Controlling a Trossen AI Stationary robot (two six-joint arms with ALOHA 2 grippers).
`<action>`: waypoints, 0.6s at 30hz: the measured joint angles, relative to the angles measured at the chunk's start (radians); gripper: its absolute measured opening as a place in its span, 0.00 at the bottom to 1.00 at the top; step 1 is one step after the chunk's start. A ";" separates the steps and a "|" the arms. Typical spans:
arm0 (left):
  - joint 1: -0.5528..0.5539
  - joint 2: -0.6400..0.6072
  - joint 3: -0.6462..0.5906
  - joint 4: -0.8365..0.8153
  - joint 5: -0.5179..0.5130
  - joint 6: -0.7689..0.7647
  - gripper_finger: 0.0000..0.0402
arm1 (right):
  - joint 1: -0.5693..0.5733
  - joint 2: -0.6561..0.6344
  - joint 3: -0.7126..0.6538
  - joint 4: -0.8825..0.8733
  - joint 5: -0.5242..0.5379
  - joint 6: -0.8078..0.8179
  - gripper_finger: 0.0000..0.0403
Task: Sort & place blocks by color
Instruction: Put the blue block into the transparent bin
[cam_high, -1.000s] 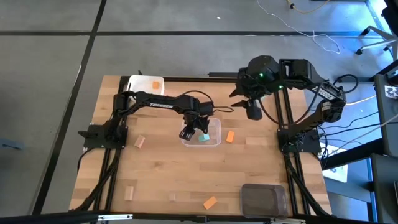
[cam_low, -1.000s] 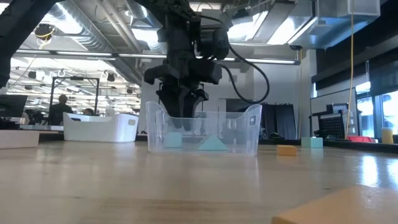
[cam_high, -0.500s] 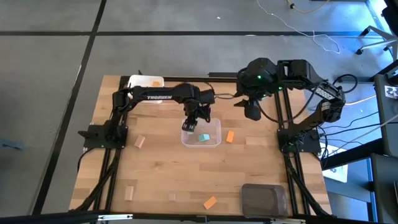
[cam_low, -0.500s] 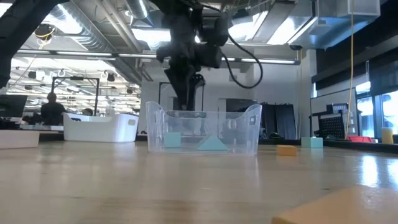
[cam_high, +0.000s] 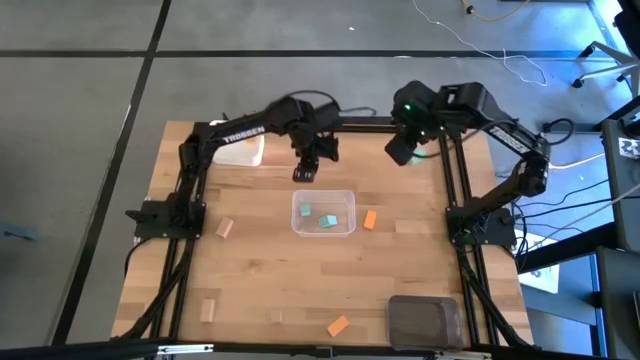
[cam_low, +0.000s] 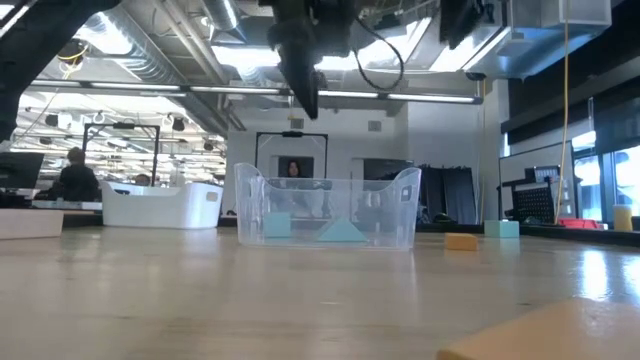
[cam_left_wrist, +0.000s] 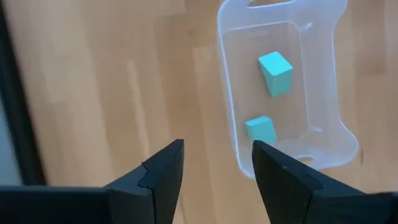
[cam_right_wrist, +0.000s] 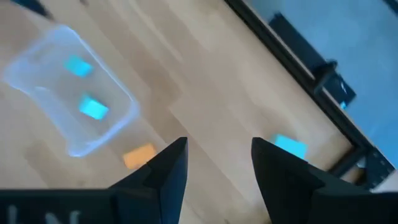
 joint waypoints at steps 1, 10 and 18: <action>0.010 0.000 0.026 -0.025 0.000 0.000 0.45 | -0.021 0.000 -0.026 -0.002 -0.013 -0.024 0.44; 0.112 0.000 0.196 -0.139 -0.001 -0.004 0.45 | -0.183 0.000 -0.310 0.011 0.021 -0.061 0.44; 0.162 0.000 0.221 -0.138 -0.001 -0.006 0.45 | -0.286 0.000 -0.537 0.160 0.021 -0.424 0.44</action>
